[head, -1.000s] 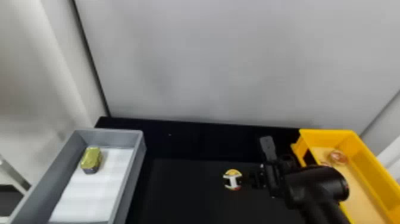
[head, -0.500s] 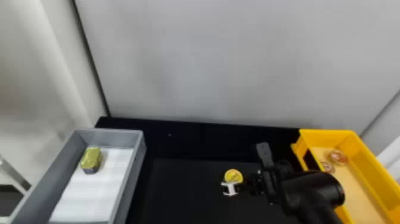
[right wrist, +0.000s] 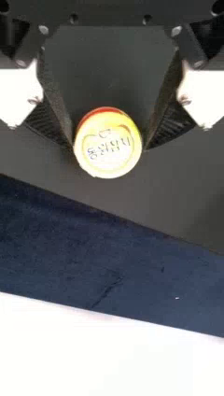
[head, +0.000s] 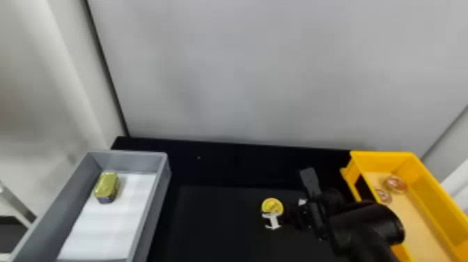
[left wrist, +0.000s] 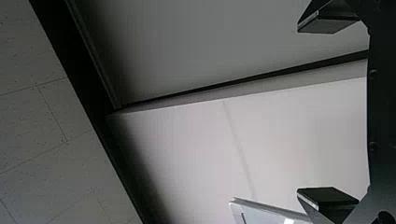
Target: Pick up the round yellow can and place it in the yellow rectangular box
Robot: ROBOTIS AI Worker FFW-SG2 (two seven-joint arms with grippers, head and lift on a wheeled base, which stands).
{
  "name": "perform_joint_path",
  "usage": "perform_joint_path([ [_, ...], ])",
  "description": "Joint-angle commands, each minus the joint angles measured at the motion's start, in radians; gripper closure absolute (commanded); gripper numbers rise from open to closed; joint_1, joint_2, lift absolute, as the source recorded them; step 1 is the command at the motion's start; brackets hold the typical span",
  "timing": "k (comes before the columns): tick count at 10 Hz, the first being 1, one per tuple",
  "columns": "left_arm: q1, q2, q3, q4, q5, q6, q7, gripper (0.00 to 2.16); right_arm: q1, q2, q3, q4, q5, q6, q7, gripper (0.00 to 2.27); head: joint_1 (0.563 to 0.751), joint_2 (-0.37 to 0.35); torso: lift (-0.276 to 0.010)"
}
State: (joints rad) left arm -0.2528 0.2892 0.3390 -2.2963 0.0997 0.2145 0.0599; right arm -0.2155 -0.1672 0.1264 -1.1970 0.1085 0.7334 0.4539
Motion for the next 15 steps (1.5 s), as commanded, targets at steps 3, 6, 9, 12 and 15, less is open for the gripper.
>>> perform_joint_path([
  [3,0.006,-0.001,0.0,-0.002,0.0,0.003,-0.003,0.05,0.1,-0.001,-0.048,-0.248,0.013,0.129,0.007,0.64,0.747,-0.08,-0.009],
  [6,0.01,-0.004,0.005,-0.006,0.0,0.017,-0.003,0.05,0.156,0.0,-0.096,-0.644,0.057,0.427,-0.017,0.64,0.747,-0.08,-0.009],
  [9,0.007,-0.004,0.003,-0.006,0.002,0.029,-0.003,0.05,0.126,0.002,-0.232,-0.866,0.125,0.58,-0.032,0.64,0.747,-0.08,-0.009],
  [12,0.004,-0.002,0.008,-0.011,0.002,0.04,-0.005,0.05,0.125,-0.011,-0.472,-0.911,0.165,0.587,-0.033,0.64,0.747,-0.08,-0.009],
  [15,0.004,-0.001,0.015,-0.014,0.002,0.039,-0.006,0.05,0.146,-0.014,-0.666,-0.892,0.163,0.559,-0.055,0.64,0.747,-0.08,-0.009],
])
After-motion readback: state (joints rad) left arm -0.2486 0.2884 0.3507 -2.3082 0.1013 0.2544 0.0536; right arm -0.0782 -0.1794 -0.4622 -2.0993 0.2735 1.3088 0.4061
